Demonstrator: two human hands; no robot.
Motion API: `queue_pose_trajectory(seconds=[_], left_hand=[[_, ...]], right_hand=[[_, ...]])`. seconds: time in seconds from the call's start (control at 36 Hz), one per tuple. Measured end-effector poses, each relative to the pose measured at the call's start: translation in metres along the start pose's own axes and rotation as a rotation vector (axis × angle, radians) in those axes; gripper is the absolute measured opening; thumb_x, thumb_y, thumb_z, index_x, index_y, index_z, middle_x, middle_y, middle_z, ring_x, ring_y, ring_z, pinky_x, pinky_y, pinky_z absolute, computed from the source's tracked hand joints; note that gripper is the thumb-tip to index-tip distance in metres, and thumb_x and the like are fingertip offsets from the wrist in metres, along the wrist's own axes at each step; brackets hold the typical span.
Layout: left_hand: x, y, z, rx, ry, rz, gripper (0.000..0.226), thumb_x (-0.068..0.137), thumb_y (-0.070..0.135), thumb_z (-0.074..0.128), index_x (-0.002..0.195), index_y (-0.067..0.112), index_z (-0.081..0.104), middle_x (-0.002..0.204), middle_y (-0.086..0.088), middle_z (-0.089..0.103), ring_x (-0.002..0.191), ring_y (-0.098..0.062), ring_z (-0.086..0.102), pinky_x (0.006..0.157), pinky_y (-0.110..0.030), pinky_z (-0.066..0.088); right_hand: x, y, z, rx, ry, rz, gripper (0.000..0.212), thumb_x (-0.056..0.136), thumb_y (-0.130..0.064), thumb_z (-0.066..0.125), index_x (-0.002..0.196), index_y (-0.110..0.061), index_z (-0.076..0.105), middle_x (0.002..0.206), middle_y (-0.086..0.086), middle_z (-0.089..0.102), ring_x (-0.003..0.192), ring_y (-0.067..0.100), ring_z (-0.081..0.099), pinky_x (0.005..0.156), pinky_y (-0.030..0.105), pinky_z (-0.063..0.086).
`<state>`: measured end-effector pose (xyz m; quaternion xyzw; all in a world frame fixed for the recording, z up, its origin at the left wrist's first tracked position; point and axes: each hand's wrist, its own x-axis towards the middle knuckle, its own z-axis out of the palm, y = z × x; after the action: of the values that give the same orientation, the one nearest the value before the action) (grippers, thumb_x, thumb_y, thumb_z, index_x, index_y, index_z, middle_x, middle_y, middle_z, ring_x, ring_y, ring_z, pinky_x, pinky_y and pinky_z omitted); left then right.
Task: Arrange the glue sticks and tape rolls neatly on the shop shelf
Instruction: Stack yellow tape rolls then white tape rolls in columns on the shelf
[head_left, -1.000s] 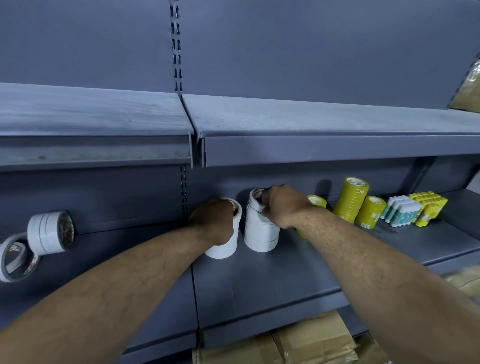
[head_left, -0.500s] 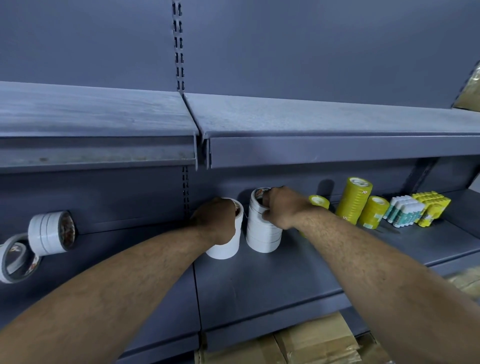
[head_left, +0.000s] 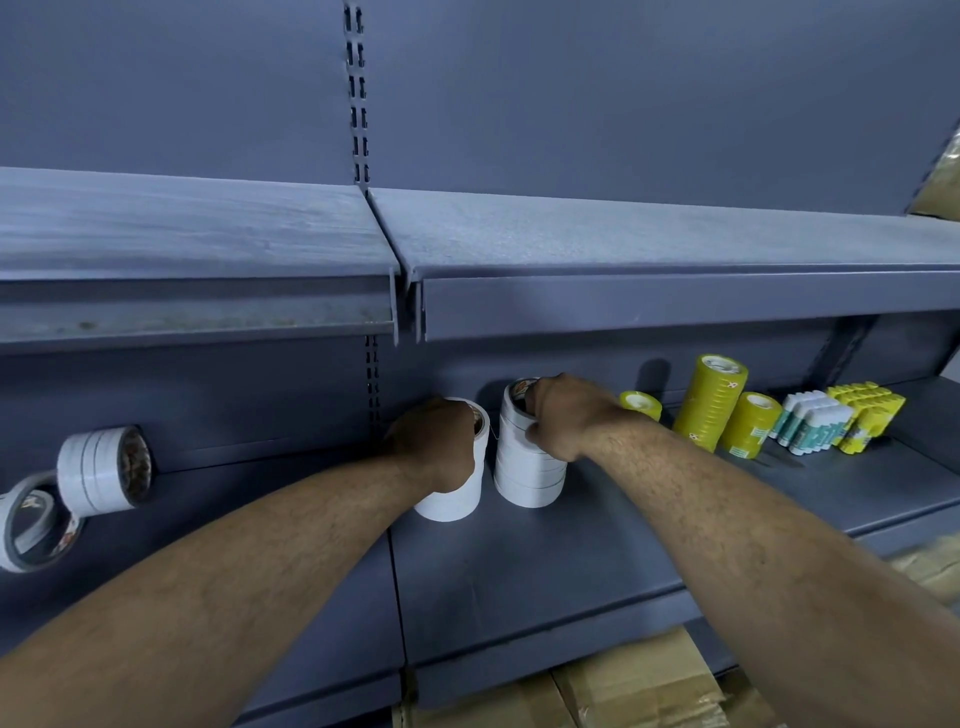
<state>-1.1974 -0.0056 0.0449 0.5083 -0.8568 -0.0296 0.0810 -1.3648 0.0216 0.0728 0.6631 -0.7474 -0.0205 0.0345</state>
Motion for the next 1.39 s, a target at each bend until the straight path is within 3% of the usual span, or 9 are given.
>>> queue_pose_trajectory(seconds=[0.14, 0.22, 0.33, 0.47, 0.58, 0.67, 0.78, 1.03, 1.39], left_hand=[[0.0, 0.001, -0.001, -0.002, -0.016, 0.01, 0.034, 0.087, 0.009, 0.057, 0.062, 0.015, 0.035, 0.065, 0.002, 0.039, 0.073, -0.02, 0.048, 0.063, -0.03, 0.04], [0.0, 0.001, -0.001, -0.015, -0.031, -0.002, 0.031, 0.085, 0.01, 0.057, 0.062, 0.015, 0.036, 0.066, 0.001, 0.042, 0.075, -0.022, 0.052, 0.062, -0.029, 0.039], [0.001, 0.001, -0.003, -0.062, -0.004, -0.007, 0.016, 0.082, 0.023, 0.06, 0.082, 0.017, 0.046, 0.104, -0.004, 0.063, 0.095, -0.027, 0.059, 0.07, -0.028, 0.039], [0.0, 0.006, -0.009, -0.069, 0.087, -0.023, 0.021, 0.087, 0.04, 0.046, 0.101, 0.025, 0.047, 0.126, -0.002, 0.059, 0.12, -0.026, 0.052, 0.094, -0.037, 0.042], [-0.007, 0.005, -0.016, -0.08, 0.049, -0.047, 0.057, 0.094, 0.044, 0.028, 0.146, 0.02, 0.037, 0.156, -0.005, 0.037, 0.143, -0.024, 0.033, 0.117, -0.04, 0.026], [-0.022, -0.003, -0.021, -0.065, -0.03, -0.103, 0.063, 0.102, 0.049, 0.024, 0.159, 0.023, 0.012, 0.166, 0.002, 0.01, 0.152, -0.018, 0.011, 0.123, -0.039, 0.011], [-0.052, -0.022, -0.023, -0.039, -0.057, -0.191, 0.07, 0.102, 0.047, 0.031, 0.16, 0.021, 0.003, 0.167, 0.001, 0.002, 0.153, -0.018, 0.004, 0.124, -0.037, 0.005], [-0.148, -0.09, -0.028, 0.046, -0.018, -0.427, 0.07, 0.098, 0.042, 0.036, 0.158, 0.013, 0.017, 0.166, -0.006, 0.014, 0.152, -0.021, 0.012, 0.123, -0.035, 0.011], [-0.314, -0.215, -0.043, 0.032, 0.01, -0.66, 0.072, 0.098, 0.042, 0.032, 0.16, 0.016, 0.006, 0.167, 0.001, 0.002, 0.153, -0.013, -0.002, 0.123, -0.037, 0.001]], right_hand=[[0.0, -0.001, 0.0, 0.015, -0.009, 0.002, 0.001, 0.092, -0.021, 0.059, 0.091, -0.02, 0.059, 0.095, -0.001, 0.064, 0.082, 0.02, 0.058, 0.067, 0.028, 0.045], [-0.002, 0.0, -0.002, 0.044, -0.008, -0.001, 0.013, 0.092, -0.034, 0.06, 0.086, -0.023, 0.055, 0.089, -0.005, 0.056, 0.084, 0.019, 0.055, 0.068, 0.028, 0.043], [-0.005, 0.002, -0.001, 0.041, 0.026, -0.022, 0.026, 0.088, -0.052, 0.06, 0.091, -0.027, 0.057, 0.089, -0.008, 0.056, 0.089, 0.019, 0.057, 0.068, 0.028, 0.041], [-0.012, 0.003, -0.005, 0.099, 0.114, -0.042, 0.044, 0.092, -0.059, 0.051, 0.125, -0.031, 0.062, 0.121, -0.003, 0.063, 0.114, 0.023, 0.058, 0.078, 0.029, 0.044], [-0.017, 0.0, -0.006, 0.173, 0.097, -0.098, 0.042, 0.097, -0.053, 0.049, 0.128, -0.027, 0.059, 0.135, -0.003, 0.057, 0.129, 0.022, 0.049, 0.086, 0.027, 0.039], [-0.019, -0.006, -0.005, 0.219, 0.082, -0.167, 0.054, 0.099, -0.051, 0.046, 0.147, -0.026, 0.047, 0.155, -0.004, 0.043, 0.143, 0.019, 0.036, 0.11, 0.032, 0.037], [-0.018, -0.023, 0.0, 0.202, 0.137, -0.249, 0.042, 0.101, -0.047, 0.04, 0.137, -0.027, 0.052, 0.149, -0.004, 0.048, 0.137, 0.022, 0.042, 0.109, 0.038, 0.039], [-0.031, -0.114, 0.021, 0.274, 0.018, -0.467, 0.06, 0.105, -0.048, 0.036, 0.159, -0.027, 0.023, 0.168, -0.008, 0.01, 0.154, 0.015, 0.008, 0.124, 0.033, 0.011], [-0.102, -0.294, 0.012, 0.241, 0.001, -0.68, 0.048, 0.103, -0.038, 0.045, 0.148, -0.02, 0.044, 0.159, -0.004, 0.034, 0.146, 0.019, 0.03, 0.116, 0.035, 0.029]])
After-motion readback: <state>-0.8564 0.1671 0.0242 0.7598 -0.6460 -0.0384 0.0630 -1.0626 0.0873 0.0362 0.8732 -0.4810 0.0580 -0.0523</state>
